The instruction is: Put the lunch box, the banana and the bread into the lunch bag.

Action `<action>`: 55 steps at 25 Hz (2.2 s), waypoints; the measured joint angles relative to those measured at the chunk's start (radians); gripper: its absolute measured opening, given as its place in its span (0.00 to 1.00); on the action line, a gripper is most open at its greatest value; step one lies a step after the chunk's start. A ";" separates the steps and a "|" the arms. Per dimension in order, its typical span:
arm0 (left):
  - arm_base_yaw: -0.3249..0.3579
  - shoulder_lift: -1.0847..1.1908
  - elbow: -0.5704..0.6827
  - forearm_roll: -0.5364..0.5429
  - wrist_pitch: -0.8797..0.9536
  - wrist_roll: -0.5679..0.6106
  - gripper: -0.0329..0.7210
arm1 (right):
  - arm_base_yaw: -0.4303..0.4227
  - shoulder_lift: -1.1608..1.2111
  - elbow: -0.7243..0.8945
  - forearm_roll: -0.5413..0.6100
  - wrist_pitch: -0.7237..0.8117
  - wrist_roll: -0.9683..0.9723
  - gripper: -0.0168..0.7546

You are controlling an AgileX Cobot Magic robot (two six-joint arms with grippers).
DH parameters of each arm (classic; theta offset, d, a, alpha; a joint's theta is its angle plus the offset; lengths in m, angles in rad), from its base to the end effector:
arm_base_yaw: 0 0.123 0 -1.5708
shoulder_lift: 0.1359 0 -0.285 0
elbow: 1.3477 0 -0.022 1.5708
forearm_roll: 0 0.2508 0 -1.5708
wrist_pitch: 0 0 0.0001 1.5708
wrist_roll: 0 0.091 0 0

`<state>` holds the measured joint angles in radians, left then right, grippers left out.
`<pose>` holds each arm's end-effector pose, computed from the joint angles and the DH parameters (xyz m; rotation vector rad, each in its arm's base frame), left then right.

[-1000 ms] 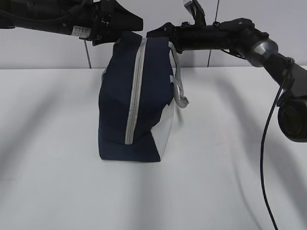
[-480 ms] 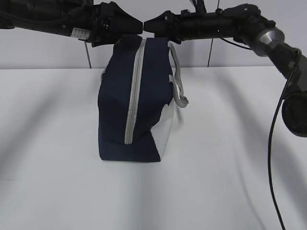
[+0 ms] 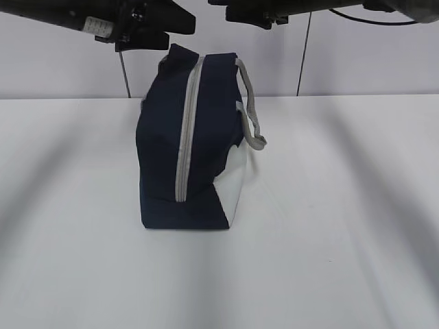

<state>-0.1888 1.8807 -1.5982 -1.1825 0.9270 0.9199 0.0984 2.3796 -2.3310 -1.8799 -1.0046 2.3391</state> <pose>0.4012 -0.1453 0.3154 0.6024 2.0879 -1.0583 0.5207 0.1249 0.3002 -0.4937 1.9055 1.1308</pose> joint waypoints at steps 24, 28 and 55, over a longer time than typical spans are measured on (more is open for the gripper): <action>-0.014 -0.348 -0.002 0.777 0.313 -0.729 0.68 | 0.000 -0.808 1.023 0.002 0.382 -0.256 0.68; -0.072 -0.436 0.048 0.821 0.314 -0.763 0.68 | 0.000 -0.931 1.166 0.006 0.446 -0.286 0.68; -0.103 -1.603 0.925 0.971 0.297 -0.942 0.68 | 0.105 -1.509 1.827 0.032 0.845 -0.580 0.68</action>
<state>-0.2913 0.2773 -0.6734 -0.2113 1.2243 -0.0217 0.2030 0.8711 -0.5043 -1.8483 -0.1595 1.7592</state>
